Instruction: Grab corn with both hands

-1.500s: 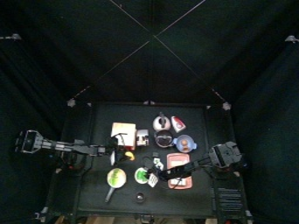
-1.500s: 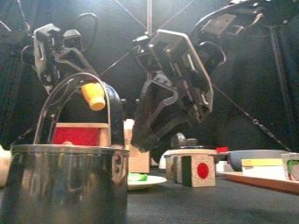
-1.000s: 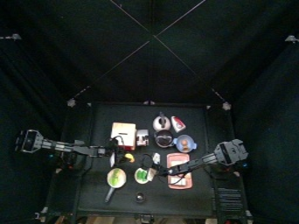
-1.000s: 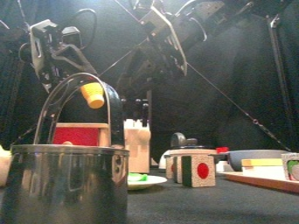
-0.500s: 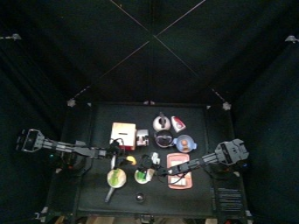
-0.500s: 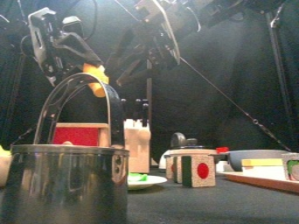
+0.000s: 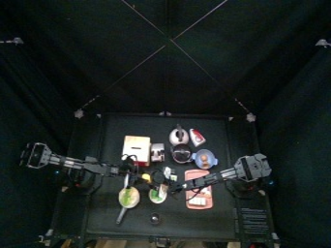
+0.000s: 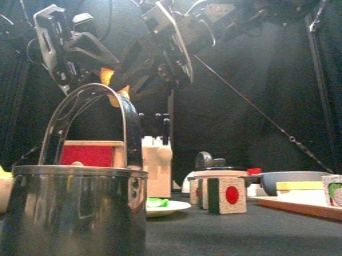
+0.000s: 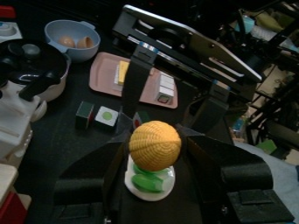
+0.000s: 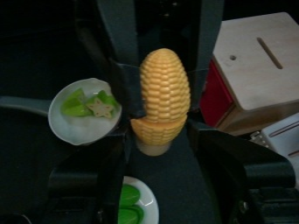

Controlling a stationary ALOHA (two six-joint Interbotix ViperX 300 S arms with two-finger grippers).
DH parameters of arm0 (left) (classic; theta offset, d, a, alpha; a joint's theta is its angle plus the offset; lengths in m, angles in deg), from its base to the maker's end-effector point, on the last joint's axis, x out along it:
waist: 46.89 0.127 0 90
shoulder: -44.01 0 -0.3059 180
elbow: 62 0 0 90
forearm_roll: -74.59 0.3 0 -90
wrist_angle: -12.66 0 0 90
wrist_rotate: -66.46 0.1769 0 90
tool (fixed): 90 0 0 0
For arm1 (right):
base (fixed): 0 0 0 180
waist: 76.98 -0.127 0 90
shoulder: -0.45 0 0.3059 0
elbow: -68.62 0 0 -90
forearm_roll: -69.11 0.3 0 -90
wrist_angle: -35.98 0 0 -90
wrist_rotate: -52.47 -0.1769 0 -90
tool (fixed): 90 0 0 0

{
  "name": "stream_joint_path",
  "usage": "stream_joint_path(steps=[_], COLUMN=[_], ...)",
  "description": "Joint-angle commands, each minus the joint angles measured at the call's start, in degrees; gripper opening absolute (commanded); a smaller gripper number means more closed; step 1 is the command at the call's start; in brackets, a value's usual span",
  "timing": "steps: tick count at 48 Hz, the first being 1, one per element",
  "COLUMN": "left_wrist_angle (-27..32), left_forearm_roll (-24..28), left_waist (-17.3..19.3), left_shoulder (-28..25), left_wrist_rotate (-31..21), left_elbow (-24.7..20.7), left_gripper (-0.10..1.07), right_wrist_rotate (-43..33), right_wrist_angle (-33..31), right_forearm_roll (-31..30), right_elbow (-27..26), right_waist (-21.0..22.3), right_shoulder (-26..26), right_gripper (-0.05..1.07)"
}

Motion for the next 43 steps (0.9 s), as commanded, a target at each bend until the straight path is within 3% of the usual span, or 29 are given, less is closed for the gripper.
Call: stream_joint_path(steps=[1,14,30,43], left_wrist_angle=[-0.53,-0.62,0.0,0.09], left_forearm_roll=[0.18,0.18,0.35,2.29], left_waist=[-0.09,-0.09,0.0,0.18], left_shoulder=[0.0,0.0,-0.09,-0.09], left_wrist_rotate=[0.18,0.18,0.35,0.26], left_elbow=[-1.49,-1.41,-1.14,-0.97], left_gripper=[0.65,0.65,0.66,0.78], right_wrist_rotate=[0.0,0.09,0.18,0.09], right_wrist_angle=[0.09,0.53,1.76,1.76], right_forearm_roll=[-0.26,-0.26,-0.35,-0.09], right_elbow=[-1.23,-1.49,-1.49,-1.05], right_waist=[0.79,1.05,1.14,1.05], right_shoulder=[-1.32,-1.23,-1.23,-1.23], right_gripper=[0.87,0.83,0.6,0.6])
